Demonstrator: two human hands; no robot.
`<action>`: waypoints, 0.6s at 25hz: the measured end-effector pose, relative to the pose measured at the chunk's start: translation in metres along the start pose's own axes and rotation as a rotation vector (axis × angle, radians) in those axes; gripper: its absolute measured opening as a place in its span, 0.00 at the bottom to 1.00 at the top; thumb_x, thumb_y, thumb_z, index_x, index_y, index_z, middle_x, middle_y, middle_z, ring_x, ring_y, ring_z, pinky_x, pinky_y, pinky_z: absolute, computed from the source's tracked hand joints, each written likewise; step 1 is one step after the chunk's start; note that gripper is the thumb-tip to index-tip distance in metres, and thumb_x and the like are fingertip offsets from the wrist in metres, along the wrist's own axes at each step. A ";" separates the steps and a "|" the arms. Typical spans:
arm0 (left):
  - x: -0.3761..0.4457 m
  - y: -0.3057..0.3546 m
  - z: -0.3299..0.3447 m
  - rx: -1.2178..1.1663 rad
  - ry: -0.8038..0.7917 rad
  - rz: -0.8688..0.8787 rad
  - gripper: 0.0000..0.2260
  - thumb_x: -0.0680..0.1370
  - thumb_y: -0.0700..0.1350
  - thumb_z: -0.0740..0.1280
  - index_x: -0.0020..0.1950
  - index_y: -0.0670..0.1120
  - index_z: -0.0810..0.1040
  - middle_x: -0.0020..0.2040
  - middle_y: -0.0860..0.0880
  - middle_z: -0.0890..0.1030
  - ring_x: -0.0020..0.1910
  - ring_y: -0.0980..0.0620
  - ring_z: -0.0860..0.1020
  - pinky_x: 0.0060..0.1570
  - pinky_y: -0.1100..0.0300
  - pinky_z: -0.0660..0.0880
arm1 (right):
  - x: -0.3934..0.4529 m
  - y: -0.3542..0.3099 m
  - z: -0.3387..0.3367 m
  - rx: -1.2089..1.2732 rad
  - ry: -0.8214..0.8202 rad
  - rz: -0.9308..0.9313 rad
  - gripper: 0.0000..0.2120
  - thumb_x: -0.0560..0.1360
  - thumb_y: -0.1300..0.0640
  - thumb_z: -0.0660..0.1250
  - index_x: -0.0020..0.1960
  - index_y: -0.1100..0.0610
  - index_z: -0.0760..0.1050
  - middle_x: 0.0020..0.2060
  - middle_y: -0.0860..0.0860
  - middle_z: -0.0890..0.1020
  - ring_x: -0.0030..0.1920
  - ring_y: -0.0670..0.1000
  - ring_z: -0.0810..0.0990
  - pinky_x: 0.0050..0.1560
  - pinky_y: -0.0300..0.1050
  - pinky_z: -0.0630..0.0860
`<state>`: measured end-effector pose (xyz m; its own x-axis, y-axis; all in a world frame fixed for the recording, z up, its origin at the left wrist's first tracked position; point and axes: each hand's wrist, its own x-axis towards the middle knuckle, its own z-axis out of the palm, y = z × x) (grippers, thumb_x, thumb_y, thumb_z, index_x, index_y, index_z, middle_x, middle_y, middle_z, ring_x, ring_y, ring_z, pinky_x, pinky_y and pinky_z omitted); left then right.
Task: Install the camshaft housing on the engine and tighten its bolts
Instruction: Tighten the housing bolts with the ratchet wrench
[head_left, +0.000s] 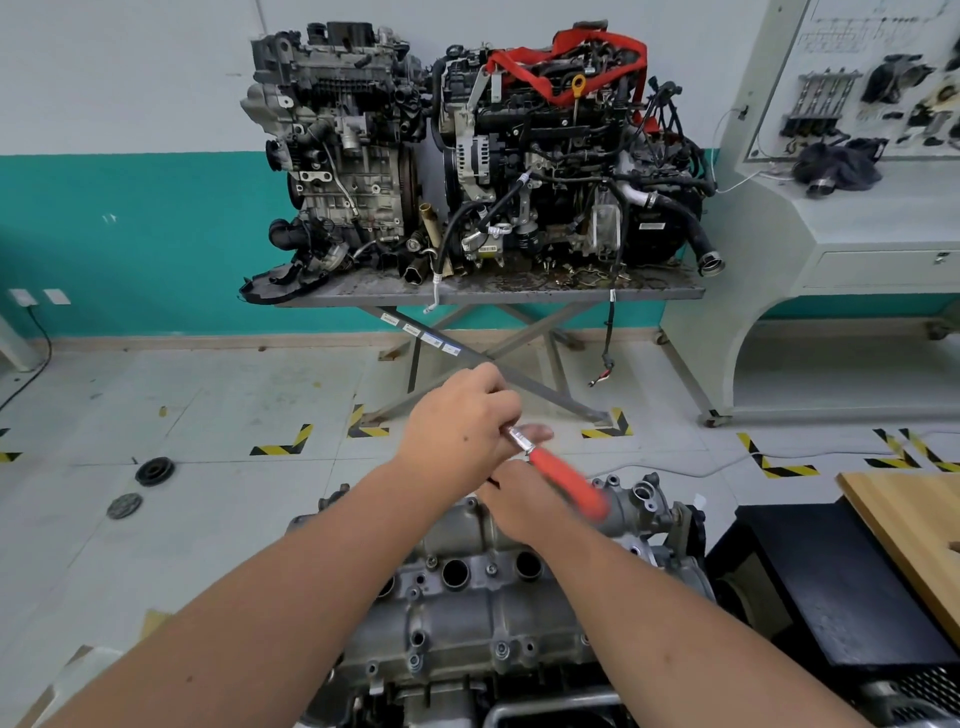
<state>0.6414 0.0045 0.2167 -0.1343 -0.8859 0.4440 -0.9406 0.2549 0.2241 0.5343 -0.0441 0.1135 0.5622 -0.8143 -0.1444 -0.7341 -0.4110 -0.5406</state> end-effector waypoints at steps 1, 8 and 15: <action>-0.006 -0.003 0.006 -0.069 0.078 0.000 0.18 0.76 0.60 0.69 0.42 0.44 0.78 0.46 0.51 0.71 0.43 0.50 0.71 0.34 0.59 0.62 | -0.003 -0.004 -0.003 0.112 -0.020 0.006 0.13 0.83 0.57 0.57 0.62 0.58 0.77 0.59 0.57 0.80 0.54 0.46 0.82 0.47 0.39 0.75; -0.027 0.026 0.039 -1.042 0.396 -0.501 0.15 0.78 0.60 0.53 0.61 0.67 0.72 0.44 0.53 0.83 0.46 0.55 0.80 0.48 0.65 0.75 | -0.003 -0.003 -0.003 -0.043 0.000 0.089 0.11 0.77 0.56 0.55 0.40 0.51 0.72 0.48 0.54 0.83 0.48 0.58 0.79 0.42 0.45 0.67; -0.016 0.018 0.027 -1.379 0.309 -0.737 0.22 0.82 0.61 0.52 0.44 0.54 0.83 0.37 0.49 0.82 0.40 0.51 0.78 0.50 0.52 0.72 | -0.003 -0.004 -0.003 -0.048 0.012 0.104 0.18 0.81 0.48 0.55 0.34 0.50 0.65 0.38 0.50 0.79 0.44 0.56 0.76 0.42 0.47 0.67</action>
<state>0.6180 0.0134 0.1903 0.4291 -0.9033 0.0007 0.2450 0.1172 0.9624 0.5341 -0.0408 0.1183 0.4778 -0.8583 -0.1872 -0.8056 -0.3431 -0.4831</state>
